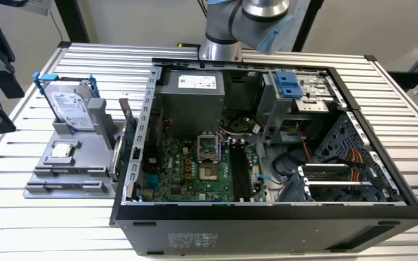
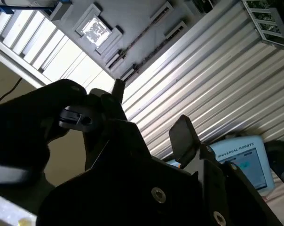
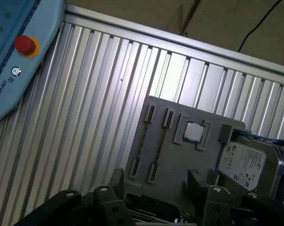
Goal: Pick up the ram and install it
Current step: 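Pick up the ram and move it above insertion slot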
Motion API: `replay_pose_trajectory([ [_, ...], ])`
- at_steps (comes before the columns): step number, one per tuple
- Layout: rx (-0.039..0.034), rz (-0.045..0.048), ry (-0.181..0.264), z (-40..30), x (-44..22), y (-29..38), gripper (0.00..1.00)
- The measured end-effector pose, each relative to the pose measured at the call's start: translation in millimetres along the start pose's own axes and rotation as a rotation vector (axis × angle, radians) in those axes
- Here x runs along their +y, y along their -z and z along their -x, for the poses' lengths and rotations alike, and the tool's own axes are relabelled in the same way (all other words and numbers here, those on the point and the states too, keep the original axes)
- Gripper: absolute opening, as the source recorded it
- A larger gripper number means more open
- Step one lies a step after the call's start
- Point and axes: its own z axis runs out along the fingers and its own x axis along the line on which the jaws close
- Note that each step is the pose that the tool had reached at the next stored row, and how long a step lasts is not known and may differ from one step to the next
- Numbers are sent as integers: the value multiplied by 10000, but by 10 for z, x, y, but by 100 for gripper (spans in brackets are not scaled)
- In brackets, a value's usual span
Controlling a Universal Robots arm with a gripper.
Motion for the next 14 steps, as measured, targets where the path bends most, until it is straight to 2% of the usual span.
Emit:
replay_pose_trajectory([
  [12, 10, 1, 257, 0, 0, 0, 100],
  [13, 11, 1, 276, 0, 0, -1, 0],
  [14, 12, 1, 299, 0, 0, 0, 0],
])
